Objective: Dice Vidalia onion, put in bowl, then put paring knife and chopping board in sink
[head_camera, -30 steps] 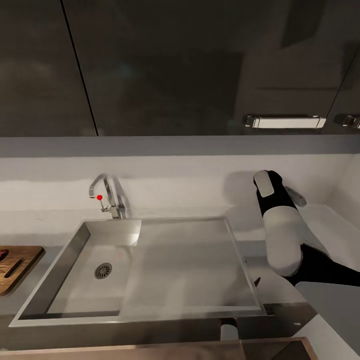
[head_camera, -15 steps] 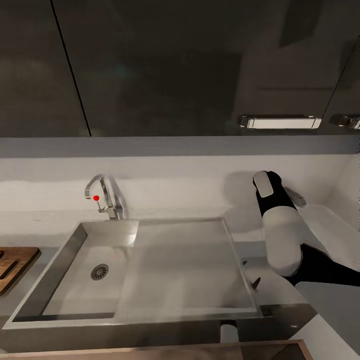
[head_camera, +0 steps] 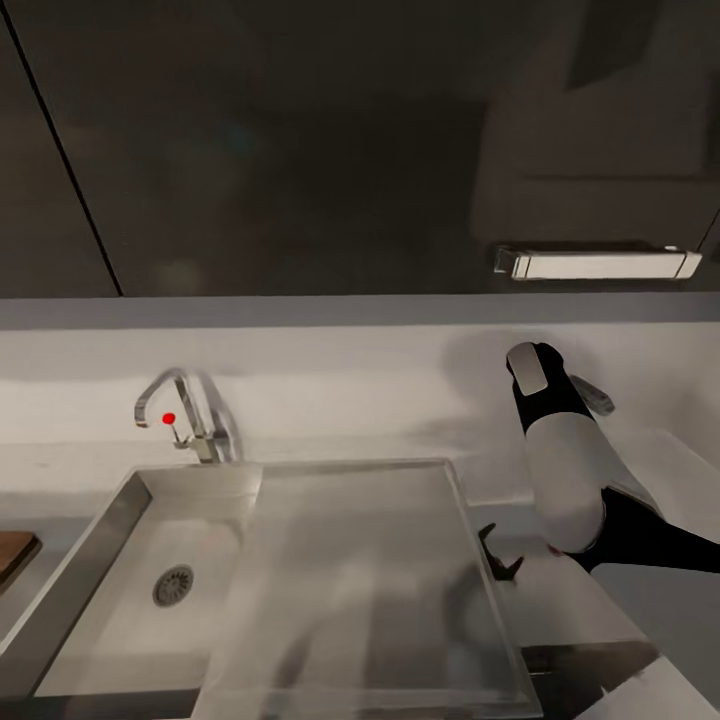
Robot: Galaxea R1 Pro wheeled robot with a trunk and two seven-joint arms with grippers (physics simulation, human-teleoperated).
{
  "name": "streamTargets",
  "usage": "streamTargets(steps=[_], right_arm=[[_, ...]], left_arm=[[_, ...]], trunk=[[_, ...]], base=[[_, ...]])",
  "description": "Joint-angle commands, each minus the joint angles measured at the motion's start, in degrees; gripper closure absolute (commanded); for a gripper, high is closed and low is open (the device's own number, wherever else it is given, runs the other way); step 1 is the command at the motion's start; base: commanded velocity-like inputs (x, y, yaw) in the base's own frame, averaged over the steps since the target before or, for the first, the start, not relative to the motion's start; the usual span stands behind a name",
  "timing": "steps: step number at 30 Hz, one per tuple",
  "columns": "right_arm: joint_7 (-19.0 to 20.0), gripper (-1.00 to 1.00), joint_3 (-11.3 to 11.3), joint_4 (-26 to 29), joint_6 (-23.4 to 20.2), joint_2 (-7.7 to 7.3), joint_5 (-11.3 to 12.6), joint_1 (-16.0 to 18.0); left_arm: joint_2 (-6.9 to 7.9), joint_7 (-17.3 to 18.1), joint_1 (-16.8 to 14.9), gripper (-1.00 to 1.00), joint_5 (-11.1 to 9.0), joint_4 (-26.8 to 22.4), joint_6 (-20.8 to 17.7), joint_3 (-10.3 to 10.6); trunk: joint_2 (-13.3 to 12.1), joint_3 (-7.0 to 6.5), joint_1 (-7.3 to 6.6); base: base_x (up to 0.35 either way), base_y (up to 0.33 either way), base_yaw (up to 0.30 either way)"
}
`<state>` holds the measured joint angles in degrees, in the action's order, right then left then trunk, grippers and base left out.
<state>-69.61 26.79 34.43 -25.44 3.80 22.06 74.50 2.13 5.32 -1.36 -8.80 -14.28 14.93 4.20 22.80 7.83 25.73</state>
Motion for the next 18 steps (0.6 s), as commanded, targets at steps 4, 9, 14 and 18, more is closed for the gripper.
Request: streamTargets(steps=[4,9,14,18], right_arm=[[-0.2,-1.00,0.1,0.1,-0.6,0.05,0.0,0.0],[-0.1,-1.00,0.1,0.0,-0.6,0.06,-0.1,0.0],[-0.1,-1.00,0.1,0.0,-0.6,0.02,-0.1,0.0],[-0.6,-1.00,0.2,0.0,-0.5,-0.37,-0.1,0.0]], left_arm=[[0.03,0.1,0.0,-1.00,-0.9,0.0,0.2,0.4],[-0.01,0.1,0.0,-1.00,-0.9,0.0,0.3,0.5],[-0.02,0.1,0.0,-1.00,-1.0,0.1,0.3,0.5],[-0.02,0.1,0.0,-1.00,-1.0,0.2,0.3,0.5]], trunk=[[0.1,0.12,0.06],[0.1,0.12,0.06],[0.1,0.12,0.06],[0.1,0.12,0.06]], base=[[0.117,0.004,0.000],[0.025,0.001,0.000],[0.003,0.000,0.000],[0.000,0.000,0.000]])
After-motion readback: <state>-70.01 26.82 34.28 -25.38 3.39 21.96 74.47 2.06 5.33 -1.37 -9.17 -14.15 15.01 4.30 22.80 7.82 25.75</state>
